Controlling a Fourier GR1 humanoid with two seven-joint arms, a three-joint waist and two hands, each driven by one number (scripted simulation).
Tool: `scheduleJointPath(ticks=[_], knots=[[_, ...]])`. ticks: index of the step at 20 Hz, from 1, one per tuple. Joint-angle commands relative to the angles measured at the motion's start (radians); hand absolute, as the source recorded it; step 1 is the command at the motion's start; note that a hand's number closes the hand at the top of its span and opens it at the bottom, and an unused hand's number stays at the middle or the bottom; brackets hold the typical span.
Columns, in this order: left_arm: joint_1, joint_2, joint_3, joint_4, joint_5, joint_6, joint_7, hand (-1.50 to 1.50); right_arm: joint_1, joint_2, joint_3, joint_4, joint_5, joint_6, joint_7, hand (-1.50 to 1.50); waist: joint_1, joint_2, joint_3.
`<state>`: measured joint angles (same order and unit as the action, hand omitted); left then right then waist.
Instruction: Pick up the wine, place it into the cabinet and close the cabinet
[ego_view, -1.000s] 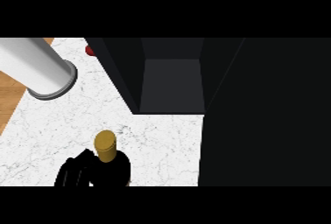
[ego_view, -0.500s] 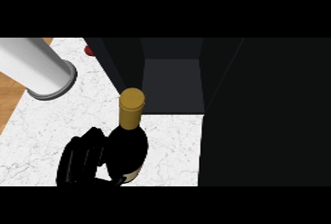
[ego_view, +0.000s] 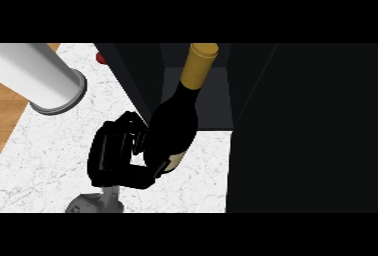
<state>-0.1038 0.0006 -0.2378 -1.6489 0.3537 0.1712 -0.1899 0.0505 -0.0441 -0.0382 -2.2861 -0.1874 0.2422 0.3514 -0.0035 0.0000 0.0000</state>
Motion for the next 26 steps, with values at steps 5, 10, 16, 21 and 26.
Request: scheduleJointPath(ticks=[5,10,16,21,26], knots=[[-0.201,-0.001,-0.046,0.221,-0.070,0.132,-0.079,1.50,0.087,0.042,0.097,-0.031,0.085,0.000,-0.057,-1.50,-0.005,0.001,0.000],[-0.271,-0.001,-0.127,0.328,-0.052,0.206,-0.085,1.50,0.040,0.002,-0.014,0.054,0.024,0.034,-0.095,-1.50,-0.005,0.002,0.000],[-0.309,-0.001,-0.182,0.361,-0.017,0.294,-0.084,1.50,0.042,-0.031,-0.073,0.001,-0.068,0.043,-0.033,-1.50,-0.002,0.000,0.000],[-0.327,-0.001,-0.167,0.545,0.100,0.251,-0.244,1.50,0.083,0.028,0.052,-0.009,0.050,0.031,-0.066,-1.50,-0.005,0.001,0.000],[-0.426,-0.001,-0.170,0.721,0.188,0.269,-0.320,1.50,0.058,-0.024,-0.042,-0.041,-0.051,0.048,-0.021,-1.50,-0.009,0.002,0.000]])
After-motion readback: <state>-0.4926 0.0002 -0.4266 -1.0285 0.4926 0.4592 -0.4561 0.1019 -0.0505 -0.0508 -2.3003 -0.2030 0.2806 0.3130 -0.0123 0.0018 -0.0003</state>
